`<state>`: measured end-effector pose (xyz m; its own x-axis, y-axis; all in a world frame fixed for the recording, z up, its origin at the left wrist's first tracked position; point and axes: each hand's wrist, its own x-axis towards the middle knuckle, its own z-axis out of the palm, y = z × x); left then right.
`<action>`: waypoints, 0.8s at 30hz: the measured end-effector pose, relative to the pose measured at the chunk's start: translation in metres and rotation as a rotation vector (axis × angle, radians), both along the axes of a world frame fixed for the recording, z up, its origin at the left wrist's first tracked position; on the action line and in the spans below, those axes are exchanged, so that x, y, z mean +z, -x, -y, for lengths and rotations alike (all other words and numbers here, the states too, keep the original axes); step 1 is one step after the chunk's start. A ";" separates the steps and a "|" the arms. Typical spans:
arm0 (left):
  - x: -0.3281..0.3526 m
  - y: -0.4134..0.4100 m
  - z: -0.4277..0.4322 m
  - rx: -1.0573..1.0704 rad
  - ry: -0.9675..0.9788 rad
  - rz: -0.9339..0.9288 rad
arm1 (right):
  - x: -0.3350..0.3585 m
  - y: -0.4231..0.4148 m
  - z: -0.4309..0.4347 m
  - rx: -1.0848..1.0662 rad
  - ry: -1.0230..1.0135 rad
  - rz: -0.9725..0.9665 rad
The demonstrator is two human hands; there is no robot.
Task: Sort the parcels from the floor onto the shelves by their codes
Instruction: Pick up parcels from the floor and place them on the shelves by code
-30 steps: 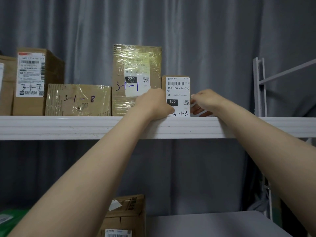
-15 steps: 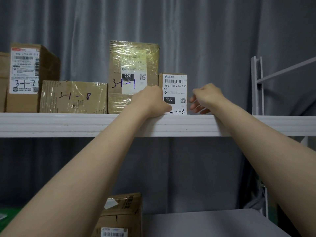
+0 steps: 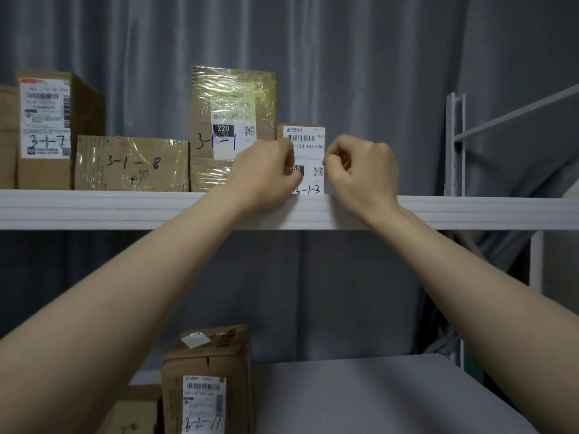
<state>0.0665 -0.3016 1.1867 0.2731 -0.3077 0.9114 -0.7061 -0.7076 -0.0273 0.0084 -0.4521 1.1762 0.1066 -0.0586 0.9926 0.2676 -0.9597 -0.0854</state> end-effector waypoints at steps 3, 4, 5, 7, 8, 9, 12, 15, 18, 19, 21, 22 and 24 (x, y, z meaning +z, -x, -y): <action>-0.017 0.020 -0.004 -0.080 -0.075 0.031 | -0.012 0.020 -0.002 -0.001 0.120 0.085; -0.022 0.027 -0.006 -0.083 -0.124 0.043 | -0.014 0.025 -0.003 -0.001 0.137 0.093; -0.026 0.033 -0.010 -0.069 -0.177 0.053 | -0.015 0.029 -0.005 0.006 0.144 0.094; -0.032 0.045 -0.019 -0.022 -0.258 0.063 | -0.019 0.037 -0.009 0.039 0.147 0.098; -0.035 0.051 -0.025 -0.007 -0.283 0.069 | -0.023 0.039 -0.011 0.065 0.151 0.104; -0.040 0.058 -0.033 0.008 -0.299 0.080 | -0.028 0.042 -0.015 0.090 0.158 0.107; -0.059 0.076 -0.056 0.060 -0.336 0.098 | -0.049 0.043 -0.027 0.154 0.194 0.092; -0.086 0.092 -0.084 0.122 -0.369 0.023 | -0.083 0.037 -0.046 0.246 0.182 0.033; -0.121 0.098 -0.114 0.198 -0.408 -0.073 | -0.131 0.023 -0.075 0.316 0.163 -0.074; -0.133 0.099 -0.125 0.221 -0.409 -0.105 | -0.148 0.019 -0.088 0.334 0.176 -0.113; -0.158 0.102 -0.148 0.265 -0.390 -0.179 | -0.180 0.010 -0.114 0.362 0.210 -0.187; -0.171 0.104 -0.162 0.291 -0.378 -0.222 | -0.195 0.006 -0.128 0.374 0.224 -0.232; -0.198 0.106 -0.190 0.347 -0.373 -0.305 | -0.223 0.000 -0.155 0.399 0.248 -0.308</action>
<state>-0.0398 -0.1112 0.9884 0.6480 -0.4379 0.6232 -0.4500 -0.8802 -0.1506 0.0088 -0.2973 0.9529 0.3593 0.2772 0.8911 0.6127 -0.7903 -0.0012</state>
